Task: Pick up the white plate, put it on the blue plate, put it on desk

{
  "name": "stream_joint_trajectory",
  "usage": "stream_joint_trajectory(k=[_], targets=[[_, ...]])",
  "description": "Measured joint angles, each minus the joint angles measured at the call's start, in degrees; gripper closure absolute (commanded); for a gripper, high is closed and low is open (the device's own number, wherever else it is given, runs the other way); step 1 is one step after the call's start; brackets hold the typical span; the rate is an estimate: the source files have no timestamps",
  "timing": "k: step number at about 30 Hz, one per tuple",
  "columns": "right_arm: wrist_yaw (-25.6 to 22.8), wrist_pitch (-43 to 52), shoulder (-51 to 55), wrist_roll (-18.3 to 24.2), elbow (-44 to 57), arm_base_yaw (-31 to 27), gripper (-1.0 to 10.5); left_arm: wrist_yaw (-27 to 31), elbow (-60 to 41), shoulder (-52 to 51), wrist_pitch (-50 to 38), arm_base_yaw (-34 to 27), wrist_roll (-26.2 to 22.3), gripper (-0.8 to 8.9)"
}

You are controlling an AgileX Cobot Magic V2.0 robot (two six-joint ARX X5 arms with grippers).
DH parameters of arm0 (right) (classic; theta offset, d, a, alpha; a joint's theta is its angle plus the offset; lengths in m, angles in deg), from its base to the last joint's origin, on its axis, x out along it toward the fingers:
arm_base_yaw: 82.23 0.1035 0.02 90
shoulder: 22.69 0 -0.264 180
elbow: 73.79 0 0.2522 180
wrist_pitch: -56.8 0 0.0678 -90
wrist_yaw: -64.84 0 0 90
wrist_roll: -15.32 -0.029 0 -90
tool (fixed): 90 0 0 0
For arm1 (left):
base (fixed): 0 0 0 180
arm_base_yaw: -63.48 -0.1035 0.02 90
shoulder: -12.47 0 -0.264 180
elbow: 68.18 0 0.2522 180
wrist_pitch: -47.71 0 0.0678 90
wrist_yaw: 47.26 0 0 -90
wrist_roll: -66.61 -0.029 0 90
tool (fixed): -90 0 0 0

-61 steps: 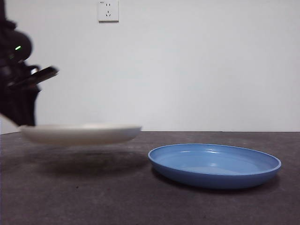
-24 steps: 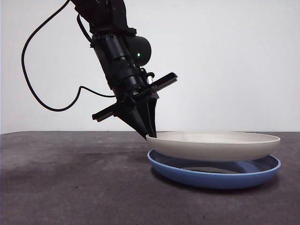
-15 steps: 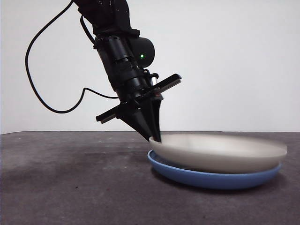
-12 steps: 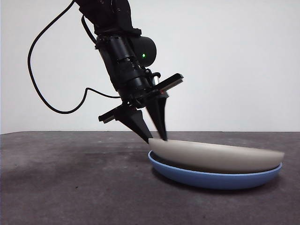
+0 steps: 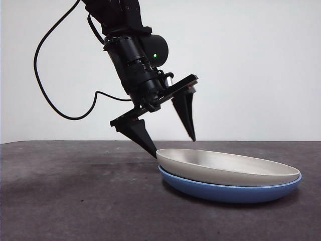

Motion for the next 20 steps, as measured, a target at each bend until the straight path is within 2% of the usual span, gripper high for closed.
stream_joint_trajectory(k=[7, 14, 20], targets=[[0.00, -0.17, 0.00, 0.00, 0.00, 0.02, 3.4, 0.04, 5.03, 0.02, 4.90, -0.02, -1.70, 2.74], [0.00, -0.22, 0.00, -0.07, 0.00, 0.00, 3.4, 0.50, 14.05, -0.11, 15.91, -0.37, -6.75, 2.73], [0.00, -0.24, 0.00, -0.50, 0.00, 0.00, 3.4, 0.72, 15.19, -5.55, 20.57, -0.39, -10.16, 2.71]])
